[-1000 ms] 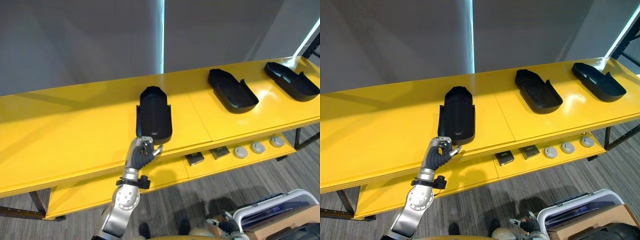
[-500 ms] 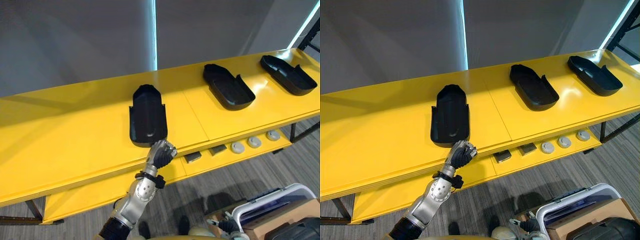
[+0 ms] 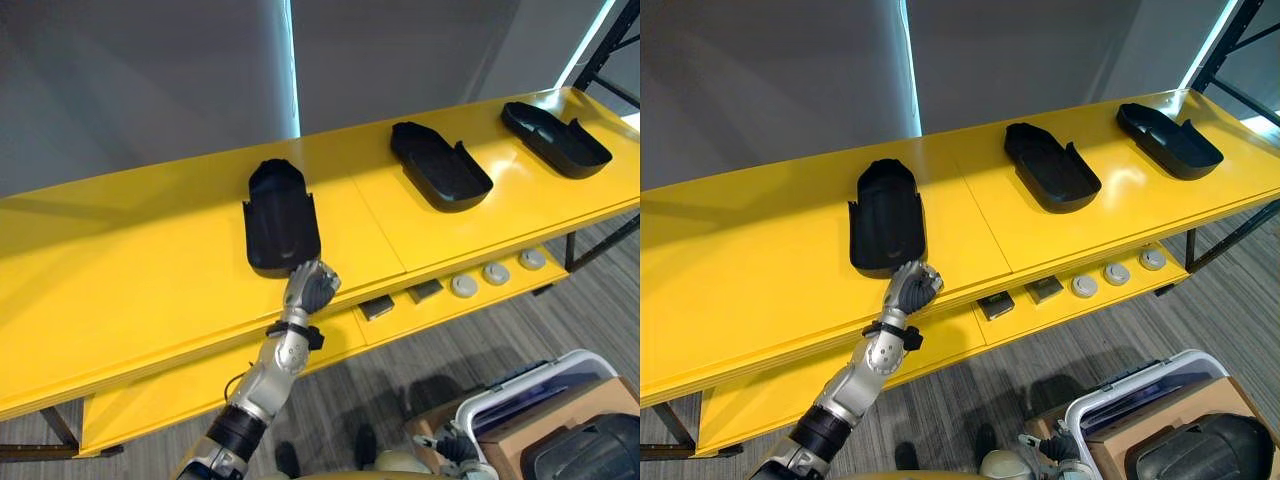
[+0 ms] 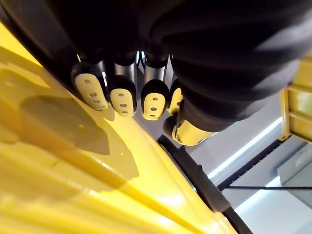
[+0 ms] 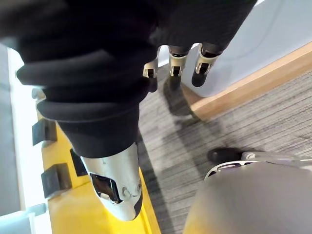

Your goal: Walk over and take plastic housings, then place them on the shelf

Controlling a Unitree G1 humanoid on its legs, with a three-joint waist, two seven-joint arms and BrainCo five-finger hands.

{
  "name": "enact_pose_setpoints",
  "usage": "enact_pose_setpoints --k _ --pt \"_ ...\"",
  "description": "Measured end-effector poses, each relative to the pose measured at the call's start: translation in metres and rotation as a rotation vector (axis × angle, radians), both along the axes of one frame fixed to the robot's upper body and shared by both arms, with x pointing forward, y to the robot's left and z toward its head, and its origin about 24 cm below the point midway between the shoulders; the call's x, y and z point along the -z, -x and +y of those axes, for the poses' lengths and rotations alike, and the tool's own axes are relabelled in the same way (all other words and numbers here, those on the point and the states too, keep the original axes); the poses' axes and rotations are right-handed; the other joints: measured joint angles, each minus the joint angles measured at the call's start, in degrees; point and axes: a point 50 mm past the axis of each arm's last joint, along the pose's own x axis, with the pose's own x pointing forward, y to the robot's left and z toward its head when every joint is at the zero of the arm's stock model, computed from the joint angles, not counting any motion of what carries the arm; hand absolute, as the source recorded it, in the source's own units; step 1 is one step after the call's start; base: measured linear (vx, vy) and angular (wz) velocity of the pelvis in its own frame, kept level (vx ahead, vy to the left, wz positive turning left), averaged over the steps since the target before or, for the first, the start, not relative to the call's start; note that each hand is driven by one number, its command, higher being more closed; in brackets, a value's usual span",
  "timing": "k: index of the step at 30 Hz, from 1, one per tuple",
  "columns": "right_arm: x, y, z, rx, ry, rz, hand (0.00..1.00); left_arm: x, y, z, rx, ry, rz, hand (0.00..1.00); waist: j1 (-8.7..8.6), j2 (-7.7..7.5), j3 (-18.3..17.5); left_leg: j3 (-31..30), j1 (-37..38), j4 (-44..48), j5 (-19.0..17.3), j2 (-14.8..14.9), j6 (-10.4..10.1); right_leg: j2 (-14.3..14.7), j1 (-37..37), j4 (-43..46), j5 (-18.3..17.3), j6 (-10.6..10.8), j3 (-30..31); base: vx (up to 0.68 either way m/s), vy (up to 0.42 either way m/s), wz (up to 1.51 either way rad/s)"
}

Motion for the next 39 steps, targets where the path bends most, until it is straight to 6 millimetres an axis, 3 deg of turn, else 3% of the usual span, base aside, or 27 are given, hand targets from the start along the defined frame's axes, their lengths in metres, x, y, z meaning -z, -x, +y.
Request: enact_pose_setpoints --k 13,15,20,21,23,26,27,29,30,32,33,34,35,36,38,39 --pt "-0.002 -0.011 0.003 -0.003 -0.006 -0.027 0.0 -0.006 -0.004 0.001 -0.01 0.038 -0.008 1.0 -1.34 0.27 0.18 -0.07 0.59 0.01 0.02 -0.21 0.0 -0.22 0.89 0.01 0.01 0.0 -0.53 0.02 0.003 0.02" --pt "-0.002 -0.011 0.003 -0.003 -0.006 -0.029 0.0 -0.019 -0.001 -0.001 0.005 0.091 -0.048 1.0 -1.24 0.47 0.34 -0.28 0.53 0.0 0.03 -0.2 0.0 -0.23 0.89 0.01 0.01 -0.01 -0.75 -0.04 0.004 0.04" --pt "-0.001 -0.006 -0.003 -0.002 0.009 -0.009 0.0 -0.094 0.025 -0.01 0.136 0.343 -0.363 1.0 -0.62 1.17 0.71 -2.37 0.26 -0.01 -0.11 -0.49 -0.11 -0.47 1.25 0.02 -0.17 0.19 -1.38 -0.02 0.01 0.12" --pt "0.001 -0.002 -0.006 -0.002 0.015 0.011 0.0 -0.117 0.036 -0.005 0.16 0.414 -0.468 1.0 0.36 1.34 0.73 -2.54 0.46 0.0 -0.01 -0.52 0.03 -0.49 1.51 0.02 -0.14 0.15 -1.46 0.01 0.008 0.1" --pt "0.002 0.002 -0.008 -0.002 0.018 0.033 0.0 -0.138 0.051 0.013 0.134 0.507 -0.601 1.0 0.39 1.54 0.71 -3.54 0.52 0.0 0.03 -0.59 0.08 -0.59 1.82 0.49 -0.42 0.13 -2.58 0.03 0.008 0.23" --pt "0.005 0.008 -0.009 0.003 0.017 0.062 0.0 -0.153 0.068 0.072 -0.095 0.629 -0.78 1.0 0.85 1.55 0.73 -4.98 1.32 0.04 0.07 -0.67 0.09 -0.6 3.25 0.58 -0.94 -0.02 -3.87 0.02 0.004 0.26" --pt "0.006 0.012 -0.01 0.006 0.018 0.08 0.0 -0.152 0.074 0.099 -0.219 0.694 -0.843 1.0 1.81 1.56 0.71 -5.68 1.62 0.03 0.07 -0.74 0.08 -0.61 3.91 0.75 -1.39 -0.02 -4.43 0.0 0.0 0.26" --pt "0.007 0.015 -0.012 0.007 0.023 0.096 0.0 -0.142 0.09 0.14 -0.431 0.747 -0.907 1.0 3.65 1.5 0.69 -6.65 1.27 0.01 0.06 -0.73 0.08 -0.65 3.97 1.65 -2.16 -0.04 -5.31 -0.01 -0.001 0.28" --pt "0.007 0.015 -0.012 0.009 0.023 0.098 0.0 -0.136 0.096 0.151 -0.494 0.75 -0.912 1.0 3.78 1.45 0.7 -7.28 1.18 0.0 0.06 -0.76 0.08 -0.67 4.18 1.72 -2.34 -0.06 -5.95 0.0 -0.004 0.4" --pt "0.008 0.018 -0.013 0.021 0.024 0.109 0.0 -0.102 0.115 0.186 -0.74 0.75 -0.843 1.0 5.08 1.26 0.63 -8.78 1.35 0.0 0.06 -0.84 0.07 -0.77 4.83 2.42 -3.31 0.01 -7.34 0.02 -0.005 0.37" --pt "0.008 0.019 -0.014 0.027 0.024 0.109 0.0 -0.091 0.12 0.193 -0.796 0.756 -0.807 1.0 5.44 1.19 0.59 -8.92 1.35 0.0 0.06 -0.82 0.06 -0.77 4.83 2.65 -3.5 -0.07 -7.52 0.02 -0.002 0.19" --pt "0.008 0.017 -0.014 0.032 0.023 0.105 0.0 -0.06 0.131 0.207 -0.93 0.761 -0.687 1.0 7.0 1.02 0.47 -8.97 1.37 -0.01 0.15 -0.75 0.13 -0.72 4.9 2.78 -3.62 -0.17 -7.76 0.01 -0.002 0.12" --pt "0.007 0.016 -0.013 0.032 0.023 0.097 0.0 -0.046 0.134 0.211 -0.977 0.758 -0.623 1.0 7.32 0.99 0.45 -8.96 1.4 0.0 0.29 -0.73 0.24 -0.72 5.01 2.92 -3.7 -0.28 -7.93 0.01 -0.001 0.15" --pt "0.005 0.012 -0.013 0.032 0.022 0.078 0.0 -0.022 0.14 0.217 -1.046 0.763 -0.509 0.0 7.61 0.96 0.44 -8.95 1.52 0.0 0.34 -0.73 0.24 -0.8 5.16 3.32 -3.95 -0.34 -8.16 0.0 0.005 0.15" --pt "0.0 -0.002 -0.006 0.021 0.01 0.017 0.0 0.039 0.158 0.221 -1.176 0.788 -0.176 0.0 8.29 0.31 0.01 -8.89 1.95 -0.01 0.31 -0.64 0.22 -0.97 5.18 4.39 -4.73 -0.27 -8.39 -0.01 0.009 0.07" --pt "-0.002 -0.006 -0.003 0.016 0.004 0.001 0.0 0.053 0.163 0.22 -1.194 0.79 -0.091 0.0 8.29 0.06 -0.16 -8.85 2.1 0.0 0.31 -0.62 0.22 -1.01 5.21 4.68 -4.96 -0.22 -8.41 0.0 0.0 0.0"
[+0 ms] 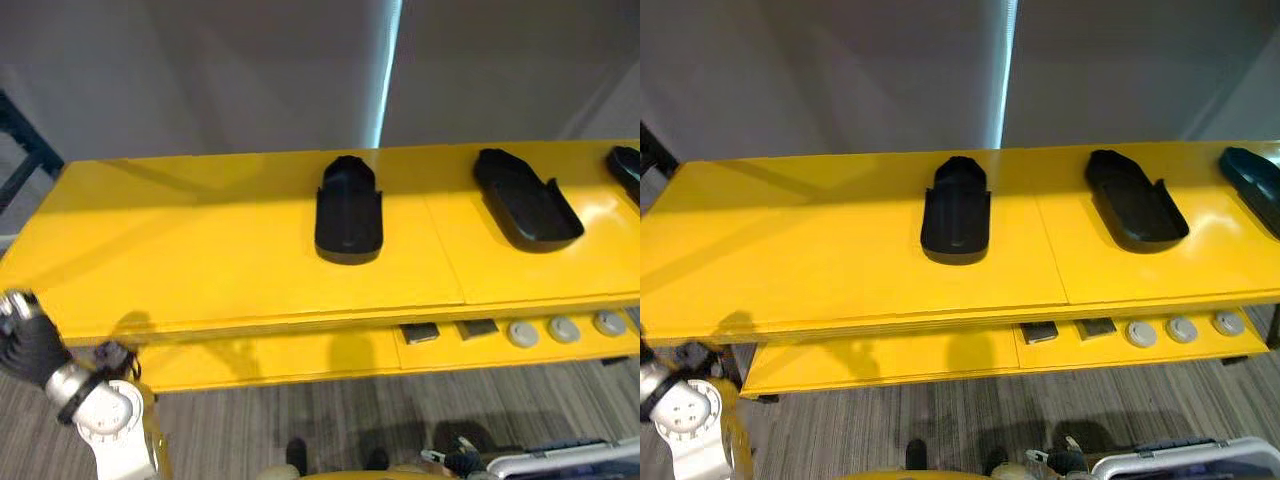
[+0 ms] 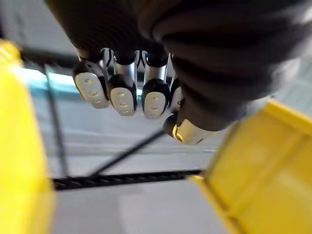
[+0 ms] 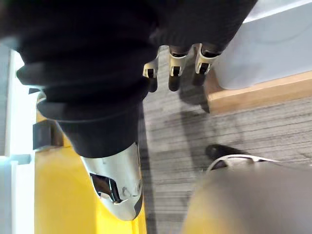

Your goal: Walk over and take plastic housings, then place them on the shelf

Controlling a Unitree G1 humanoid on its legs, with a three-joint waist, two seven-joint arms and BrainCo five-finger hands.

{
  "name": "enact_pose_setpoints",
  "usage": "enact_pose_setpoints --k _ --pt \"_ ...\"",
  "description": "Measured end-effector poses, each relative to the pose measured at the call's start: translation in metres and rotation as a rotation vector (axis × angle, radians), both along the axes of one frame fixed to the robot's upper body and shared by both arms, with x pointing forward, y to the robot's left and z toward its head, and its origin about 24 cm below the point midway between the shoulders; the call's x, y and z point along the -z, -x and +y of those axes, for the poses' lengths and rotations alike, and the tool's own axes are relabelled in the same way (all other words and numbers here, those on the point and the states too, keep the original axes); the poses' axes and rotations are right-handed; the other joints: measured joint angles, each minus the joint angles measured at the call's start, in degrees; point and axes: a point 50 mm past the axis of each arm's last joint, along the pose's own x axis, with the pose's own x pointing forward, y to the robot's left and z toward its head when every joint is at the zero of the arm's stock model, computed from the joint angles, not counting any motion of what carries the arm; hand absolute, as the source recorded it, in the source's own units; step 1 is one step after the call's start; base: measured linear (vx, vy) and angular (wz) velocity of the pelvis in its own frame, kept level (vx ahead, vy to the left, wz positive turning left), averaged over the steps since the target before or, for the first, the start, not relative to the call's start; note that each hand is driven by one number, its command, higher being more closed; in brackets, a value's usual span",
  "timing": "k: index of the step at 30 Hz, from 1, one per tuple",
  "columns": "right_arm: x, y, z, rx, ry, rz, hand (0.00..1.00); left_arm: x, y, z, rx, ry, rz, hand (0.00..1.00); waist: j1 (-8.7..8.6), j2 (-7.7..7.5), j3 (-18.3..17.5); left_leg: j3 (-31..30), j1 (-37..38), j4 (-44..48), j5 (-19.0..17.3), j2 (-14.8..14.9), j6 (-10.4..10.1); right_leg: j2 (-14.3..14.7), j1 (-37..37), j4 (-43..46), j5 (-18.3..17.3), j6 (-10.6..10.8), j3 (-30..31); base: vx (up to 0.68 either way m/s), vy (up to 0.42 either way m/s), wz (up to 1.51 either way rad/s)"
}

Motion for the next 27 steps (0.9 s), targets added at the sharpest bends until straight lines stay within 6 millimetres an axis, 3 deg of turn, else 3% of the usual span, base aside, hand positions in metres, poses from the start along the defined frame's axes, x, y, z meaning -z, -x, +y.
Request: enact_pose_setpoints --k 2,5,9,15,23,27 --pt "-0.005 -0.011 0.011 -0.011 -0.025 -0.05 0.0 0.05 0.02 -0.009 0.065 0.16 0.23 0.0 -0.01 -0.83 -0.57 0.64 1.02 0.0 -0.26 0.12 -0.11 -0.14 0.36 1.0 -0.6 0.02 0.32 -0.02 0.009 -0.08" --pt "-0.005 -0.012 0.017 -0.01 -0.043 -0.061 0.0 0.102 0.045 -0.036 0.192 0.344 0.483 0.0 -0.06 -0.83 -1.24 2.19 1.66 -0.01 -0.93 0.19 0.18 -0.23 0.31 1.27 -0.75 0.18 1.51 -0.02 0.028 -0.22" --pt "-0.003 -0.005 0.016 0.009 -0.04 -0.039 0.0 0.134 0.068 -0.068 0.291 0.486 0.656 0.0 -0.48 -0.8 -1.58 3.47 2.47 -0.02 -1.44 0.22 0.04 -0.23 0.3 1.45 -0.82 0.37 2.88 -0.01 0.026 -0.2" --pt "0.001 0.005 0.01 0.05 -0.014 0.0 0.0 0.143 0.069 -0.08 0.377 0.477 0.746 0.0 -1.0 0.1 -1.74 5.12 2.49 -0.01 -1.76 0.57 -0.37 0.11 -0.75 1.45 -1.08 0.77 4.94 0.02 0.004 -0.17" --pt "-0.001 -0.002 0.005 0.038 0.008 -0.009 0.0 0.142 0.047 -0.091 0.513 0.42 0.763 0.0 -1.82 0.98 -1.35 7.04 3.43 0.65 -2.63 0.96 -0.52 0.66 -0.73 1.27 -0.91 0.46 7.41 0.08 -0.001 -0.16" --pt "-0.003 -0.011 0.005 0.032 0.013 -0.031 0.0 0.14 0.031 -0.094 0.555 0.4 0.737 0.0 -1.59 0.71 -0.05 6.23 1.42 7.95 -6.23 0.89 -0.53 0.44 -0.68 1.6 -0.87 0.42 9.07 0.06 0.007 -0.2"
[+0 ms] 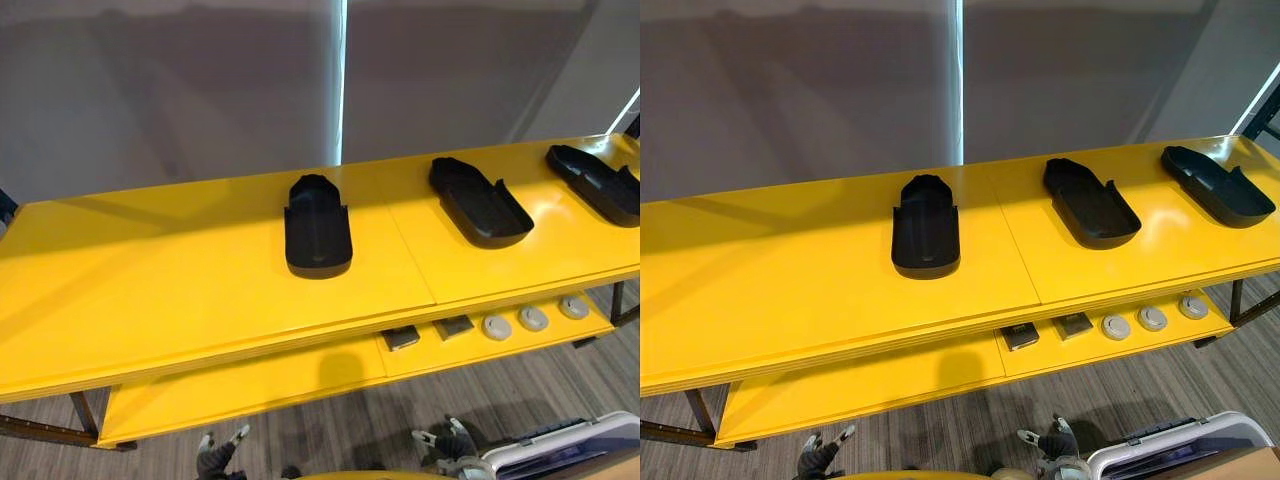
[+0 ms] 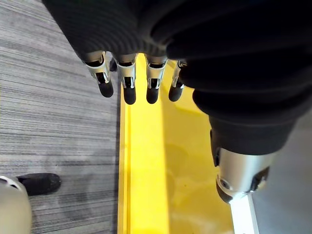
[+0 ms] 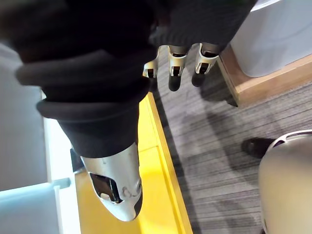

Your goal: Walk over and take plastic housings, then place them on the shelf

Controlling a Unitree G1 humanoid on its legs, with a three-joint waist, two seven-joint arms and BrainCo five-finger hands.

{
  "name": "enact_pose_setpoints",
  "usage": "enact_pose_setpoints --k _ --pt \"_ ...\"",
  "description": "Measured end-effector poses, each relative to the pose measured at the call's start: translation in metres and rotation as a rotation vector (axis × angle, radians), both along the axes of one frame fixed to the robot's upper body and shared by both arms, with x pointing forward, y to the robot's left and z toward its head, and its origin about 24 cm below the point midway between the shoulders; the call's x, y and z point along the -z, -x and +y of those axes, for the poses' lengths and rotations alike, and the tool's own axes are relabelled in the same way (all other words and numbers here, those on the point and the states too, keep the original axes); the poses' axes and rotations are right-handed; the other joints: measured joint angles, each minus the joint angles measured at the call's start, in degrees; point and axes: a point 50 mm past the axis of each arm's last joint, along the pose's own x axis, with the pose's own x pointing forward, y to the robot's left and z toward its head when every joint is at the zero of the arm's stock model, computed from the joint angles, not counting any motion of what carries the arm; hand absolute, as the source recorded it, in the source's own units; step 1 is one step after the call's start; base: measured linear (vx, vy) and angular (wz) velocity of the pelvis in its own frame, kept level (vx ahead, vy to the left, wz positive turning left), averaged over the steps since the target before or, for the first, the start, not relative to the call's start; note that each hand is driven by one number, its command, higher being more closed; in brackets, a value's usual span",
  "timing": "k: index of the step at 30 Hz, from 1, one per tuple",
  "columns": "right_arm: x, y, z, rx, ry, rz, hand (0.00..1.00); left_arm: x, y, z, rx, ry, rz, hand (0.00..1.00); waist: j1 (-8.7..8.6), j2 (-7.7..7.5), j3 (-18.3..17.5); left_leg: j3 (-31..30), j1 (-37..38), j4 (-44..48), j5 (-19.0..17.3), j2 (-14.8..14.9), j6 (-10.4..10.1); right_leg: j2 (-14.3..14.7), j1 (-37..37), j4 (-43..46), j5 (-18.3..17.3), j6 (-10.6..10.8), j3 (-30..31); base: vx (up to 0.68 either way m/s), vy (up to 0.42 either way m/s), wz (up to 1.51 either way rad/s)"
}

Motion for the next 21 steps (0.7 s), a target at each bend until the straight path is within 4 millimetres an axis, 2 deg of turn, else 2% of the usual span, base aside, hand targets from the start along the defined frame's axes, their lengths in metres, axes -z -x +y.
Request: enact_pose_setpoints --k 2,5,6,10,12,13,14,15,16,17,18,19,20,21 --pt "-0.003 -0.012 0.0 -0.008 0.008 -0.025 0.0 -0.003 -0.011 -0.004 0.025 0.002 -0.032 0.0 0.27 -0.02 0.48 -5.14 -2.45 5.03 -1.68 -0.19 -0.11 -0.2 -1.37 0.37 0.38 -0.17 2.33 -0.01 -0.015 -0.46" --pt "-0.007 -0.022 -0.004 -0.021 0.025 -0.049 0.0 -0.004 -0.016 -0.009 0.043 0.01 -0.044 0.0 0.31 1.25 1.05 -7.48 -2.75 5.7 -4.36 0.56 -0.54 0.79 -2.84 0.78 1.06 0.06 4.88 -0.02 0.019 -0.57" --pt "-0.008 -0.023 -0.004 -0.022 0.03 -0.051 0.0 -0.006 -0.023 -0.009 0.052 0.009 -0.06 0.0 -0.08 1.27 1.08 -6.96 -3.15 5.76 -4.58 0.38 -0.31 0.65 -4.2 1.58 1.18 0.25 5.97 -0.08 0.071 -0.54" --pt "-0.009 -0.028 -0.002 -0.05 0.042 -0.058 0.0 -0.009 -0.032 -0.009 0.055 0.001 -0.086 0.0 0.19 0.11 2.11 -3.74 -5.73 8.45 -6.43 -0.6 1.24 0.54 -10.17 3.45 3.37 1.76 13.85 -0.11 0.093 -0.97" --pt "-0.014 -0.038 0.0 -0.073 0.053 -0.082 0.0 -0.015 -0.045 -0.007 0.052 -0.015 -0.131 0.0 0.94 -1.09 3.68 1.58 -8.63 10.68 -7.27 -0.72 2.4 0.56 -13.84 2.04 7.18 3.49 18.65 -0.18 0.098 -1.26" --pt "-0.014 -0.038 0.0 -0.078 0.059 -0.08 0.0 -0.017 -0.049 -0.006 0.051 -0.017 -0.143 0.0 0.94 -1.28 3.8 2.78 -9.6 11.61 -7.55 -0.58 2.85 0.4 -14.44 0.92 8.68 3.76 18.92 -0.23 0.09 -1.0" --pt "-0.014 -0.038 0.0 -0.088 0.064 -0.076 0.0 -0.02 -0.056 -0.007 0.052 -0.017 -0.164 0.0 1.02 -1.03 3.96 5.92 -11.46 13.1 -7.64 0.53 4.26 0.24 -15.45 -0.99 12.1 6.56 18.86 -0.2 0.072 -0.72" --pt "-0.015 -0.042 0.001 -0.101 0.068 -0.081 0.0 -0.021 -0.06 -0.009 0.054 -0.015 -0.176 0.0 1.25 -0.6 4.42 6.95 -11.77 13.28 -7.61 1.12 4.5 0.32 -16.76 2.0 10.28 6.54 17.23 -0.26 0.105 -0.68" --pt "-0.011 -0.035 0.004 -0.105 0.059 -0.057 0.0 -0.025 -0.065 -0.008 0.058 -0.018 -0.197 0.0 1.31 -0.42 4.93 7.77 -10.83 12.96 -7.3 1.53 4.97 -0.33 -19.32 18.89 0.55 3.36 12.34 -0.16 0.074 -0.34" --pt "-0.008 -0.027 0.006 -0.101 0.052 -0.037 0.0 -0.024 -0.064 -0.009 0.059 -0.018 -0.196 0.0 1.25 -0.41 4.9 7.98 -9.96 12.63 -7.01 1.55 5.11 -0.77 -18.7 26.66 -4.12 2.94 11.07 -0.12 0.061 -0.19" --pt "-0.006 -0.021 0.007 -0.094 0.043 -0.024 0.0 -0.024 -0.063 -0.009 0.059 -0.018 -0.194 0.0 1.44 -0.28 4.82 8.19 -9.96 12.56 -6.9 1.56 5.08 -1.05 -17.87 30.36 -6.11 3.25 10.76 -0.1 -0.013 -0.07" --pt "-0.003 -0.014 0.009 -0.095 0.037 -0.01 0.0 -0.025 -0.062 -0.007 0.057 -0.022 -0.194 0.0 1.45 -1.43 3.75 8.39 -9.89 12.84 -6.77 1.42 4.94 -1.71 -15.02 34.8 -9.16 3.92 10.63 -0.15 -0.089 -0.05" --pt "-0.001 -0.007 0.01 -0.098 0.031 0.011 0.0 -0.024 -0.058 -0.004 0.058 -0.03 -0.185 0.0 1.55 -1.82 2.97 8.41 -10.38 13.5 -6.58 1.07 4.72 -2.48 -11.33 34.17 -11.32 5.05 10.52 -0.12 -0.127 -0.06" --pt "0.0 -0.006 0.01 -0.1 0.031 0.019 0.0 -0.024 -0.058 -0.003 0.058 -0.033 -0.183 0.0 1.56 -2.8 2.28 8.79 -11.19 14.3 -6.56 1.04 4.68 -3.07 -9.5 31.95 -11.94 5.1 10.34 -0.05 -0.14 -0.38"
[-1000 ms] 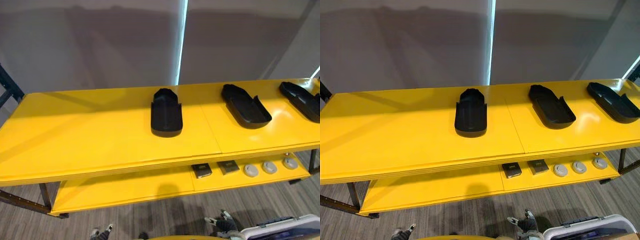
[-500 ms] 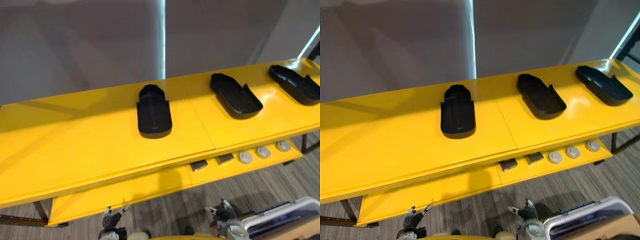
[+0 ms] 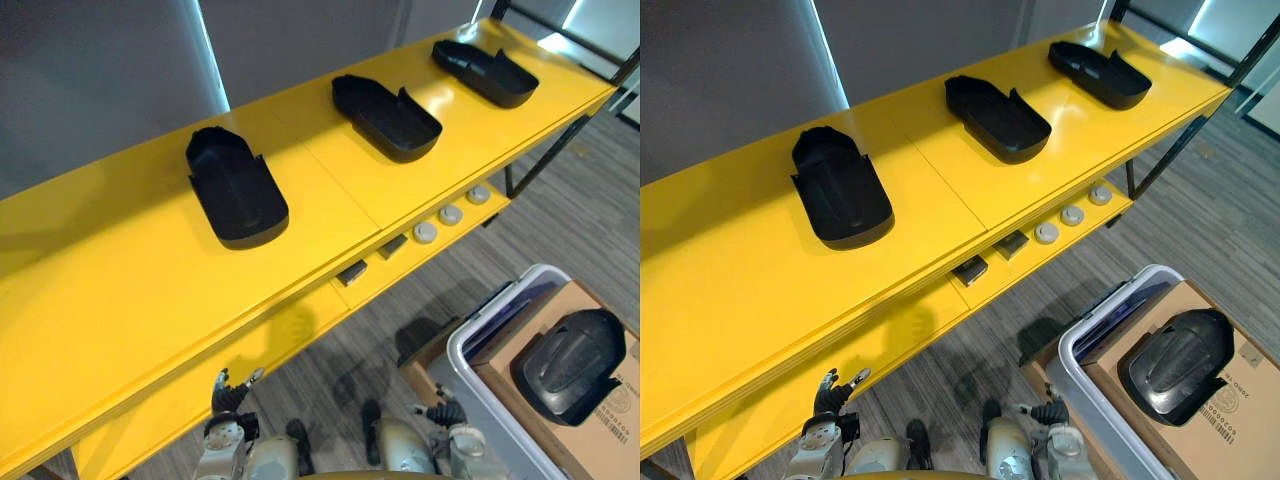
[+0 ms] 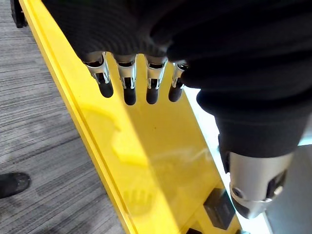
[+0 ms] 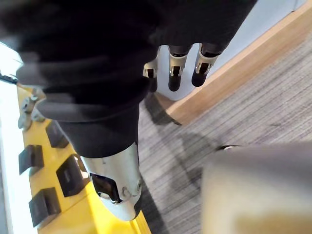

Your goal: Walk over and take plastic housings, then place them on the shelf

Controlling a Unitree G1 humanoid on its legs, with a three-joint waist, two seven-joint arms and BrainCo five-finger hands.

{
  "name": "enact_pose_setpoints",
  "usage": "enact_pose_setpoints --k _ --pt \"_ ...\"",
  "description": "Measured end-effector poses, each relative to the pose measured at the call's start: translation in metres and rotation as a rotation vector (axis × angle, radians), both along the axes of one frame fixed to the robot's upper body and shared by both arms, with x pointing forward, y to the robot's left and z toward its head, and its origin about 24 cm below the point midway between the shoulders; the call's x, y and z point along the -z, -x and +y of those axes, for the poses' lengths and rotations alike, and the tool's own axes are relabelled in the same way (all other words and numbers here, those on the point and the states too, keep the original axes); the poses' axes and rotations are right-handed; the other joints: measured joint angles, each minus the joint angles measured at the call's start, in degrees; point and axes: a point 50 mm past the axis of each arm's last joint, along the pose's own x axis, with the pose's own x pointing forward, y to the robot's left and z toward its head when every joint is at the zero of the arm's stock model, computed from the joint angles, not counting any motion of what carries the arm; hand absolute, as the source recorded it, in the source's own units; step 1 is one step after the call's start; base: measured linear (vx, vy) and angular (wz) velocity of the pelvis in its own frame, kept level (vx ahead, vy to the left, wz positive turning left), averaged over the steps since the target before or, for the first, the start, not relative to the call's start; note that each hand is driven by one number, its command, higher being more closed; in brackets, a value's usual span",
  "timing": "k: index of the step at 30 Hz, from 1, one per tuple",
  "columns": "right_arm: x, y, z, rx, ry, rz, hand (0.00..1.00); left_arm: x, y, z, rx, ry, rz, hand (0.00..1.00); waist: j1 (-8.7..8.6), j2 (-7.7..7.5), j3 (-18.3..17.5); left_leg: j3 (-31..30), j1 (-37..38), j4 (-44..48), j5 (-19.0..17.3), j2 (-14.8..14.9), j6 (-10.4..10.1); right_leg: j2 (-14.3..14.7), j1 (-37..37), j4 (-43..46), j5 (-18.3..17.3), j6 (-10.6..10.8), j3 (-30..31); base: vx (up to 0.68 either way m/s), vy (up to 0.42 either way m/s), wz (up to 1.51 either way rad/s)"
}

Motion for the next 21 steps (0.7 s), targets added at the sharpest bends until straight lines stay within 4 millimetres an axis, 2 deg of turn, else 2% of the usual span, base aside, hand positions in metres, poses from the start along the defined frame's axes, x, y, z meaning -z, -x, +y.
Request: enact_pose_setpoints --k 1,2,3,4,5,7,9,11,12,13,14,15,16,17,18,19,21 --pt "-0.001 -0.003 0.0 -0.008 0.004 -0.004 0.0 0.0 0.0 0.003 0.002 -0.008 0.002 0.0 1.38 -1.71 -1.14 0.84 -2.41 2.39 0.2 -0.04 -0.37 -0.49 1.76 -7.97 -1.74 -0.15 -0.13 -0.1 -0.168 -0.88" --pt "-0.005 -0.015 -0.004 -0.018 0.018 -0.034 0.0 0.0 -0.001 0.002 0.003 -0.006 0.002 0.0 2.0 -1.57 -1.04 0.31 -4.51 3.09 0.67 0.31 -1.14 0.09 1.83 -13.82 -2.05 -0.57 -0.44 -0.14 -0.163 -1.05" --pt "-0.007 -0.021 -0.007 -0.021 0.027 -0.049 0.0 0.001 -0.001 -0.001 0.005 0.003 0.009 0.0 1.69 -1.19 -0.83 -0.26 -5.09 3.18 0.8 0.56 -1.32 0.67 2.1 -16.06 -1.82 -2.52 -0.07 -0.18 -0.163 -0.79" --pt "-0.01 -0.024 -0.014 -0.017 0.048 -0.056 0.0 0.006 -0.001 -0.01 0.023 0.024 0.034 0.0 0.57 0.51 0.32 -0.73 -4.76 3.82 1.23 1.87 -1.97 1.77 3.68 -17.38 -0.2 -3.41 0.66 -0.14 -0.091 -0.36" --pt "-0.01 -0.023 -0.016 -0.014 0.05 -0.052 0.0 0.007 -0.001 -0.014 0.038 0.03 0.038 0.0 0.39 0.62 0.33 -0.68 -4.14 3.84 1.36 2.12 -2.17 1.98 4.1 -17.42 -0.13 -3.46 1.04 -0.14 -0.073 -0.39" --pt "-0.004 -0.006 -0.019 0.012 0.05 -0.012 0.0 0.009 0.003 -0.021 0.062 0.04 0.049 0.0 -0.1 0.47 -0.29 -0.6 -1.02 3.48 1.3 3.13 -2.43 3.17 4.76 -17.08 0.32 -4.12 4.3 -0.14 -0.062 -0.84" --pt "-0.005 -0.007 -0.02 0.011 0.053 -0.015 0.0 0.01 0.006 -0.019 0.055 0.038 0.061 0.0 -0.24 1.1 -0.36 -0.1 -0.4 3.23 1.22 4.73 -2.85 4.64 3.3 -17.49 1.73 -4.15 7.24 -0.13 -0.038 -1.18" --pt "-0.004 -0.011 -0.018 0.01 0.047 -0.013 0.0 0.013 0.014 -0.016 0.038 0.038 0.079 0.0 -0.22 1.29 -0.16 5.83 2.44 -0.25 1.82 6.33 -4.34 0.81 1.93 -17.83 1.21 -5.23 -1.78 -0.17 0.015 -1.54" --pt "-0.004 -0.012 -0.016 0.005 0.043 -0.013 0.0 0.017 0.028 -0.014 0.015 0.041 0.116 0.0 -0.05 2.41 -0.17 11.28 5.01 -2.62 1.75 7.89 -5.53 -3.83 1.99 -18.04 1.42 -5.55 -13.89 -0.16 0.042 -1.65" --pt "-0.004 -0.013 -0.016 0.003 0.042 -0.014 0.0 0.019 0.031 -0.013 0.007 0.041 0.127 0.0 -0.05 2.21 -0.33 12.74 5.91 -3.13 1.18 8.51 -6.3 -5.68 2.26 -17.91 1.47 -5.56 -19.04 -0.15 0.024 -1.96" --pt "-0.004 -0.015 -0.015 0.001 0.039 -0.016 0.0 0.02 0.037 -0.008 -0.008 0.034 0.143 0.0 -0.07 2.85 -0.16 16.02 7.27 -4.13 1.82 9.76 -7.4 -8.34 3.1 -18.38 2.72 -6.48 -28.84 -0.06 -0.062 -1.6" --pt "-0.006 -0.018 -0.014 -0.002 0.039 -0.025 0.0 0.019 0.038 0.0 -0.016 0.014 0.147 0.0 -0.15 2.75 -0.21 18.14 7.76 -4.25 2.45 10.91 -8.43 -8.51 3.72 -20.63 6.17 -5.87 -33.85 -0.05 -0.079 -1.38" --pt "-0.006 -0.018 -0.014 -0.003 0.039 -0.026 0.0 0.019 0.037 0.002 -0.015 0.007 0.148 0.0 -0.22 2.66 -0.25 18.54 7.81 -4.21 2.64 11.09 -8.74 -8.1 3.69 -21.52 7.52 -5.07 -33.83 0.0 -0.121 -1.12" --pt "-0.006 -0.017 -0.017 0.002 0.047 -0.024 0.0 0.02 0.036 0.008 -0.006 -0.009 0.162 0.0 -0.6 2.56 -0.1 19.4 8.43 -3.76 3.38 12.21 -9.32 -5.75 3.59 -24.56 12.17 -2.94 -30.71 0.03 -0.108 -0.65" --pt "-0.006 -0.016 -0.019 0.004 0.052 -0.022 0.0 0.021 0.035 0.007 -0.001 -0.009 0.169 0.0 -0.83 2.75 -0.15 19.72 8.79 -3.14 3.61 13.25 -9.6 -4.7 3.88 -25.17 12.37 -2.91 -30.23 0.07 -0.162 -0.9" --pt "-0.007 -0.015 -0.024 0.006 0.064 -0.022 0.0 0.021 0.033 0.006 0.015 -0.015 0.172 0.0 -1.03 4.34 0.3 18.95 9.16 -1.27 3.83 15.38 -9.72 -2.73 3.86 -25.54 12.35 -3.17 -28.53 0.08 -0.196 -0.84" --pt "-0.008 -0.015 -0.028 0.018 0.067 -0.028 0.0 0.021 0.029 -0.002 0.038 -0.005 0.167 0.0 -1.68 5.86 1.19 14.63 8.36 4.47 3.86 18.57 -9.66 -0.57 4.32 -24.59 11.58 -4.57 -25.64 0.11 -0.201 -0.82"
